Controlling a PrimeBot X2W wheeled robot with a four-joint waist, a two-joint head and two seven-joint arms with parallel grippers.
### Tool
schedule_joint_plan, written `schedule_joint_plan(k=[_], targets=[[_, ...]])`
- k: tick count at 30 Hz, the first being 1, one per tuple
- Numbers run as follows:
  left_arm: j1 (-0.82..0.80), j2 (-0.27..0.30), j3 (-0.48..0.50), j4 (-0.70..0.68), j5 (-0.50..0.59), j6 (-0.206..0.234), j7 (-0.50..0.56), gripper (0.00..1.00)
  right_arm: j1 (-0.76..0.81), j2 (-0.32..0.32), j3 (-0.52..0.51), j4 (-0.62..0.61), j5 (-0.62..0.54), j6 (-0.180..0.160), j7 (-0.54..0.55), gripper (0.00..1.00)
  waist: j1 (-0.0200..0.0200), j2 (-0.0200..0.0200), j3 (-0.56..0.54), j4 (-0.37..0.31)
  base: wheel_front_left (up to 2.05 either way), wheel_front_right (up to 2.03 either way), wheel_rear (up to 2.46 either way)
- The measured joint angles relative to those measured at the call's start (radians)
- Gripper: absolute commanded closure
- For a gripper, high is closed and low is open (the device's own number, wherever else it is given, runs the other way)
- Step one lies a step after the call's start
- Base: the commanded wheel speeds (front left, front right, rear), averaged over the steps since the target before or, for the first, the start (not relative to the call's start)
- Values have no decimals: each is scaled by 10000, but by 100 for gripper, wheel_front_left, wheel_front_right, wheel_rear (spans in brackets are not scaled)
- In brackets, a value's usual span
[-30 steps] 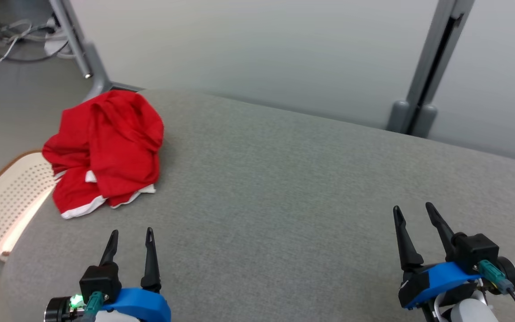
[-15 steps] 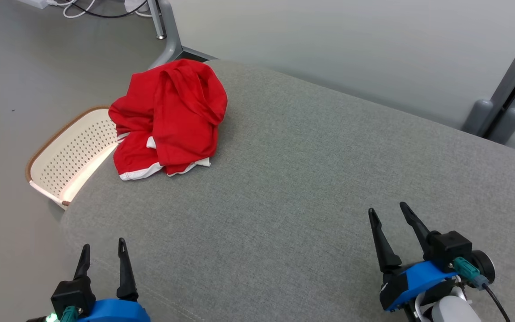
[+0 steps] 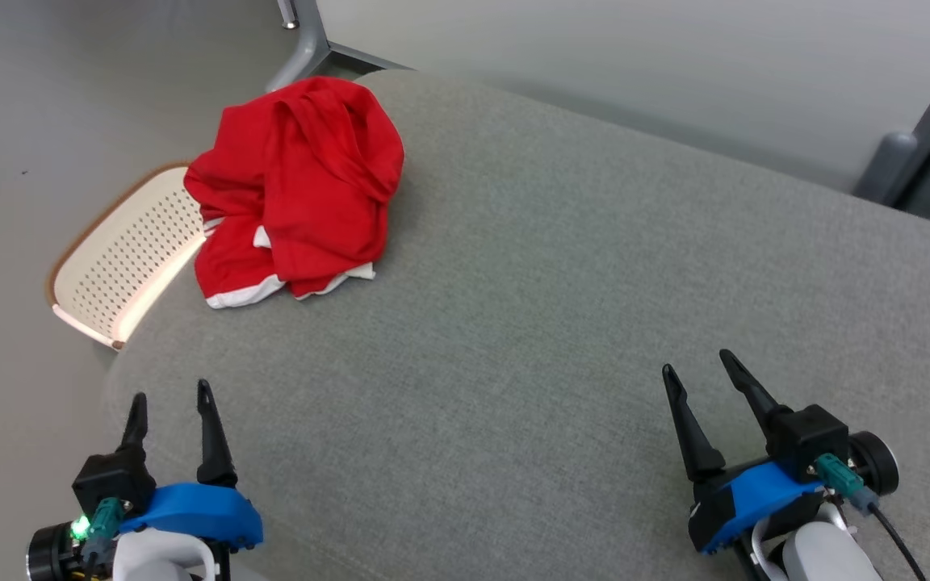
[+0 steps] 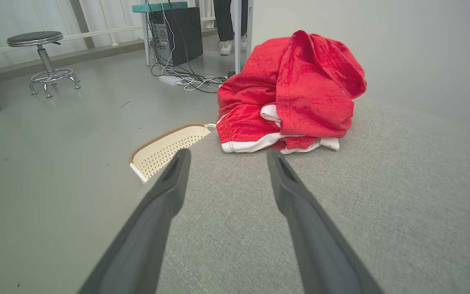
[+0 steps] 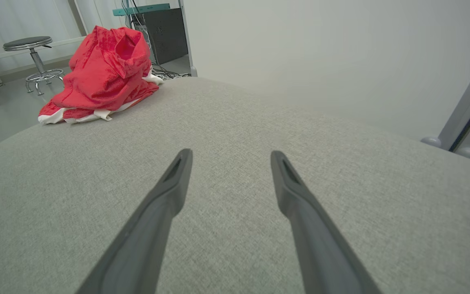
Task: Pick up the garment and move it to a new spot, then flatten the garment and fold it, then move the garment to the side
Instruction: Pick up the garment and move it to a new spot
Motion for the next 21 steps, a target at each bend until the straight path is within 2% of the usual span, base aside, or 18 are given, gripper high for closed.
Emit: schedule_joint_plan(k=[13,21], targets=[[-2937,217,980,1202,280,407,0,0,-650,-1338,1198,-1267,278,0,2,0,4,3,2252,-1368,0,0,0],[-4356,685,1492,2435,376,953,0,0,-1154,-1831,1712,-2226,525,0,-2,0,2,2,3290,-2152,0,0,0]])
